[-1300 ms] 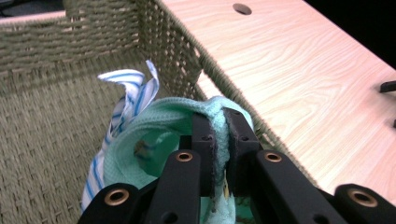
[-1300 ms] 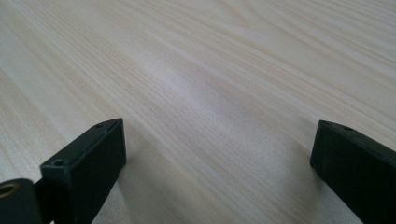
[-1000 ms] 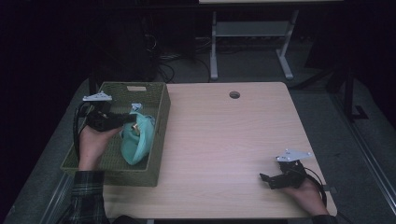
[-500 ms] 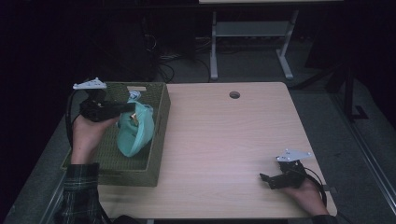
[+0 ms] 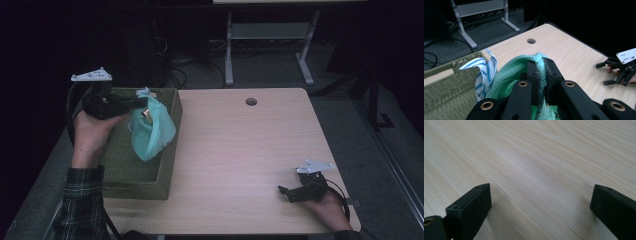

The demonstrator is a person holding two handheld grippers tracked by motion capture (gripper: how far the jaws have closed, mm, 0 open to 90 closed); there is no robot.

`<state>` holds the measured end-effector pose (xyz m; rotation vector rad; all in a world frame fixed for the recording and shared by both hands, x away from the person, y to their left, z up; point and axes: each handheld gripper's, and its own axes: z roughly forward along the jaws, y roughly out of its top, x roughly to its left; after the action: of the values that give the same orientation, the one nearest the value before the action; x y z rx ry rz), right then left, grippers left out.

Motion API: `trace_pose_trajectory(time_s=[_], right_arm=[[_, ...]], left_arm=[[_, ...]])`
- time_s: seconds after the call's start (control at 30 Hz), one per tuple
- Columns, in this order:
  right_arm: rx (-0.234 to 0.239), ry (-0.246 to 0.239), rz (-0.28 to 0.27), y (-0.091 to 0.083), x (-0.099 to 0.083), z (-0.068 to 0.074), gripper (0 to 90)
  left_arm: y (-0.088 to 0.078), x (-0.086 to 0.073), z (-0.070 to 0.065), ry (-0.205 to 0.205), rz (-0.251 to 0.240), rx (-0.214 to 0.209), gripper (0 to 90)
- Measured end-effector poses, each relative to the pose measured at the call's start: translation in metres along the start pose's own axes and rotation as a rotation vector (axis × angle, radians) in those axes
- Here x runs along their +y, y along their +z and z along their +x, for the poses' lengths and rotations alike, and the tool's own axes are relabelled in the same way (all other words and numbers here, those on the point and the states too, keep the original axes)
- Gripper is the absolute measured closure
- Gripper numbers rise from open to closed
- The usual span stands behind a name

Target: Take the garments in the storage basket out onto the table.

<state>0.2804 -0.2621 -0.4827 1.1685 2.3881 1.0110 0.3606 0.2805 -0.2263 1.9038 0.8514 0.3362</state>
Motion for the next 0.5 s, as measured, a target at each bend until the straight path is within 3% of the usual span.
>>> trace_pose_trajectory(time_s=[0.5], right_arm=[[-0.002, 0.005, -0.001, 0.0, 0.0, 0.0, 3.1]], left_arm=[[0.022, 0.012, -0.015, 0.016, -0.029, -0.05, 83.8]])
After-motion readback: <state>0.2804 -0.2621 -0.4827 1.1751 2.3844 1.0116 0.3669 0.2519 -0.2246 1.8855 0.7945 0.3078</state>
